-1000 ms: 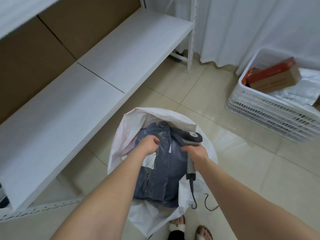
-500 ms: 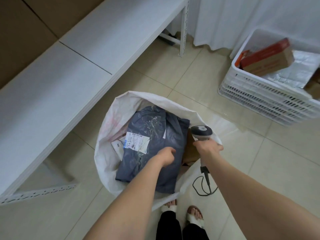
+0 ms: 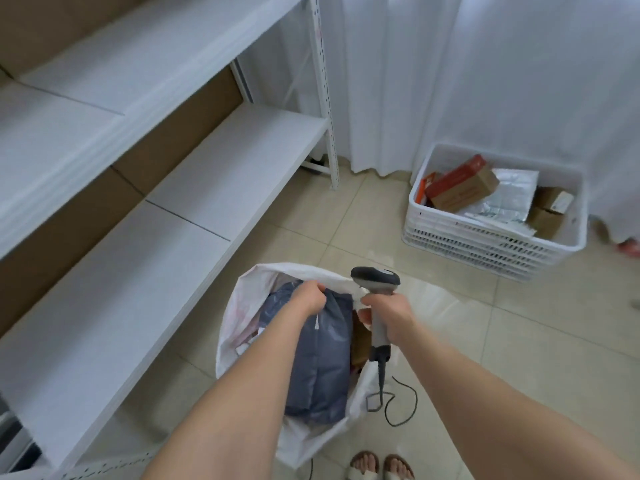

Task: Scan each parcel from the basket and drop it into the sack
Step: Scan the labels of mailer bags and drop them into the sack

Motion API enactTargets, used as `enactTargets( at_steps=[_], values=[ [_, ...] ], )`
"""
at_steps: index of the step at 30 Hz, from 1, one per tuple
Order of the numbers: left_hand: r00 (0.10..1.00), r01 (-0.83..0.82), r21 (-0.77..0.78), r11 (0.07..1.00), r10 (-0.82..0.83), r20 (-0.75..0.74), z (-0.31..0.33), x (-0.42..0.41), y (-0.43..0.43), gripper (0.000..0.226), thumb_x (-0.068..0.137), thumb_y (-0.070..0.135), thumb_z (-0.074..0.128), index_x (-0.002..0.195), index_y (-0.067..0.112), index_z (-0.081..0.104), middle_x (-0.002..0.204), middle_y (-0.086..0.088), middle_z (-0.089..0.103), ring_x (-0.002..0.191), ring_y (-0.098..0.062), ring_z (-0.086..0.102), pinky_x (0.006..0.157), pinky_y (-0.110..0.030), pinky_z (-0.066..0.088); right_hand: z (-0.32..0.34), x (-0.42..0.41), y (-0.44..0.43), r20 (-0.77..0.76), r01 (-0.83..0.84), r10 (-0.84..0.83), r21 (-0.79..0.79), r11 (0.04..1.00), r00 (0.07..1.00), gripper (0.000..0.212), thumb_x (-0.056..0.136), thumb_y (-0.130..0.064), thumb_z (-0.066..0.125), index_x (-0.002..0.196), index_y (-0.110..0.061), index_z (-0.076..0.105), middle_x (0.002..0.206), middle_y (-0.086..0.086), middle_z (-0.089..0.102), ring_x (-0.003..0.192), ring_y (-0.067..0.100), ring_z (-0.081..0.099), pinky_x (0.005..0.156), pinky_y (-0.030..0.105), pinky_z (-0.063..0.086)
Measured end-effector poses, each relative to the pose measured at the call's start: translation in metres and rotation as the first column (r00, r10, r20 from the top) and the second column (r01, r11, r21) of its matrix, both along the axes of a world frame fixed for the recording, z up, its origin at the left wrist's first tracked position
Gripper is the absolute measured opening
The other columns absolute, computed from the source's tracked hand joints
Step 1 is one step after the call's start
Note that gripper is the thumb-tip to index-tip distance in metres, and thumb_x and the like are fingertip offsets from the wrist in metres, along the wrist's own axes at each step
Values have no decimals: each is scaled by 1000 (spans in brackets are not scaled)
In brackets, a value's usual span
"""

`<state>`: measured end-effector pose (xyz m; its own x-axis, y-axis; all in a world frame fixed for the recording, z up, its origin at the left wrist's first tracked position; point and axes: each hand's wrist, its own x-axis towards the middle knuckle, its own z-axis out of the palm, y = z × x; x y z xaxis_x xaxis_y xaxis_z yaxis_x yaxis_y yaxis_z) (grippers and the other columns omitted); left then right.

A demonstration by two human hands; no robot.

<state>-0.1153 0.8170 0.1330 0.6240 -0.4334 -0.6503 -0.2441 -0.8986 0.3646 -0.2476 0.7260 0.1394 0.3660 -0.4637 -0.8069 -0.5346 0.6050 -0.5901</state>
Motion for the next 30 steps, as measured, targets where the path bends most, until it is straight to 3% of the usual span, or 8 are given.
enactTargets(
  at_steps=[3, 10, 17, 20, 22, 26, 28, 30],
  values=[
    [1000, 14, -41, 999, -13, 24, 45, -2, -20, 40, 97, 7, 38, 136, 13, 49, 139, -14, 48, 125, -31, 47, 107, -39, 39, 44, -9, -11, 31, 90, -91, 16, 996, 995, 11, 90, -5, 62, 99, -2, 56, 71, 14, 59, 44, 16, 54, 43, 20, 43],
    [993, 107, -208, 972, -93, 74, 134, -11, -73, 42, 97, 6, 36, 138, 12, 45, 139, -13, 47, 126, -31, 45, 107, -43, 39, 127, -36, -51, 172, 243, -219, -133, 961, 961, 18, 89, -7, 63, 104, -1, 58, 63, 11, 59, 43, 15, 50, 44, 22, 40],
    [965, 251, -285, 925, -217, 145, 183, -46, -154, 41, 96, 1, 37, 136, 7, 46, 140, -14, 47, 129, -29, 45, 106, -36, 37, 164, -97, -122, 321, 388, -352, -54, 920, 879, 13, 89, -6, 64, 100, -4, 59, 62, 7, 56, 49, 14, 51, 46, 24, 43],
    [950, 303, -300, 904, -259, 176, 195, -67, -201, 33, 95, 3, 38, 124, 8, 55, 131, -15, 53, 120, -31, 51, 98, -34, 42, 166, -125, -165, 359, 396, -375, 16, 918, 855, 8, 91, -8, 61, 97, -3, 58, 53, 4, 55, 43, 13, 50, 46, 25, 45],
    [937, 339, -301, 891, -292, 191, 200, -82, -238, 21, 95, 5, 41, 95, 14, 60, 114, -16, 57, 101, -30, 55, 85, -31, 44, 165, -140, -200, 381, 423, -407, 45, 905, 830, 5, 93, -6, 57, 91, -3, 54, 51, 5, 53, 42, 14, 49, 46, 26, 44],
    [937, 343, -304, 889, -302, 175, 192, -115, -321, 27, 96, 7, 42, 116, 8, 60, 119, -11, 58, 113, -31, 54, 93, -34, 44, 155, -172, -279, 357, 469, -449, 34, 883, 819, 2, 92, -3, 55, 92, -2, 53, 55, 7, 52, 38, 13, 47, 44, 23, 43],
    [931, 359, -283, 889, -321, 175, 185, -131, -358, 25, 93, 2, 40, 85, 17, 58, 100, -7, 58, 97, -27, 54, 79, -32, 45, 148, -189, -320, 331, 490, -477, 47, 870, 814, 3, 91, -4, 57, 92, -3, 55, 58, 8, 53, 37, 13, 47, 43, 22, 44],
    [932, 354, -255, 900, -316, 177, 179, -147, -393, 28, 93, 0, 37, 85, 17, 59, 102, -10, 59, 88, -24, 52, 71, -30, 45, 144, -204, -360, 304, 503, -492, 48, 863, 816, 3, 90, -5, 59, 89, -4, 56, 60, 8, 55, 37, 12, 49, 44, 22, 45]
  ],
)
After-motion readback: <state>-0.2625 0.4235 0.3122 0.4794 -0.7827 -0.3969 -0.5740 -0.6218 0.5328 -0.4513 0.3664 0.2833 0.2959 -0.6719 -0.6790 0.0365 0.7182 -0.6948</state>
